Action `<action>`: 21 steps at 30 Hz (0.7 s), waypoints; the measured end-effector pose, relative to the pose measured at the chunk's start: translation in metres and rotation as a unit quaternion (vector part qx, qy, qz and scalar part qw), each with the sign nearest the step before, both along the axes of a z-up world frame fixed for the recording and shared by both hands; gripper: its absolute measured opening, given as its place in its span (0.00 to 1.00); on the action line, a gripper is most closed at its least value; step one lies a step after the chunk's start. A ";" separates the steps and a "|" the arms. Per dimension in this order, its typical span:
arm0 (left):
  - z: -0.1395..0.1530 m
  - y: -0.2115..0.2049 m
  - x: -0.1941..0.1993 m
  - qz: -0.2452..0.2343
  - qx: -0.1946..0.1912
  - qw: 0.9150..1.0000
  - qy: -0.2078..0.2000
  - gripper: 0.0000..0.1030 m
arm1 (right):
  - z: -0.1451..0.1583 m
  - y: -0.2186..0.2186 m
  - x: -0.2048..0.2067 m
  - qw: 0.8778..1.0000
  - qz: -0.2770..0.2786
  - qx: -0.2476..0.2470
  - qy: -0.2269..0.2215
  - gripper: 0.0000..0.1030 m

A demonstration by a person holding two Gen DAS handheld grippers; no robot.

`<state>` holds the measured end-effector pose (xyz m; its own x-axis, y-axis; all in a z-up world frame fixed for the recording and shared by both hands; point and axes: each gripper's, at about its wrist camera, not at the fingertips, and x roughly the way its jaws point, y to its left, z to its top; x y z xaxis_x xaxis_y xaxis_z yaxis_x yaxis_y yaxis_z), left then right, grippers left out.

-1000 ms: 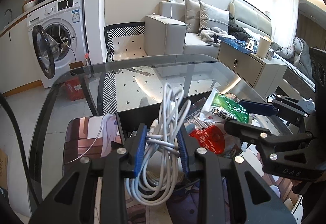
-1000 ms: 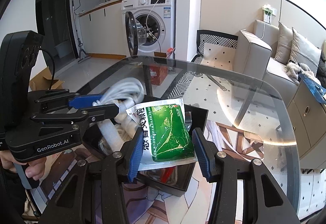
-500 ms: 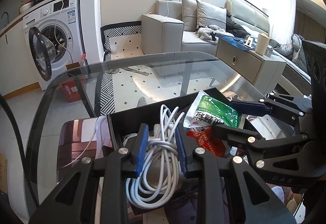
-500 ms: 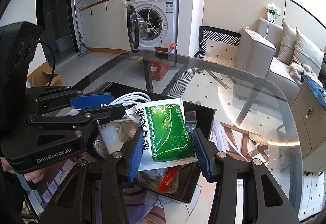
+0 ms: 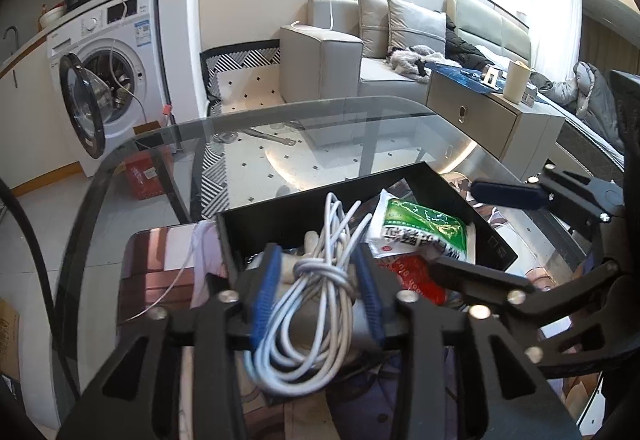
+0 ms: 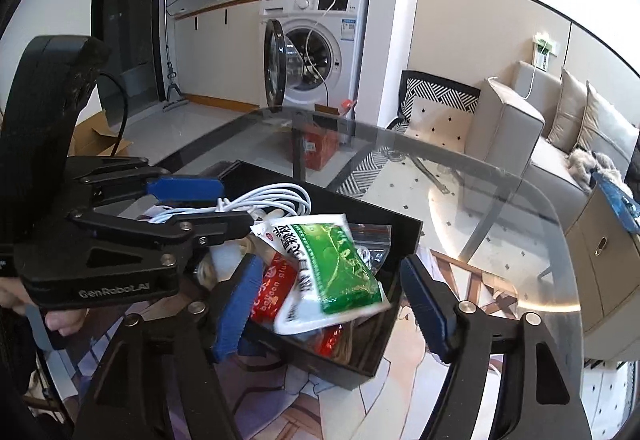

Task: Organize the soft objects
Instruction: 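Open both grippers to release the cable and sachet into the box, withdraw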

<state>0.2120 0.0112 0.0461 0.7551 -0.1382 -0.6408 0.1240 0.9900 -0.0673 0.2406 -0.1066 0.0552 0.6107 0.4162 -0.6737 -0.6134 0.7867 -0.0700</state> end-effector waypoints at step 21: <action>0.009 0.009 -0.076 0.052 0.009 0.995 -0.081 1.00 | 0.020 -0.045 -0.063 0.993 -0.007 0.101 -0.059 1.00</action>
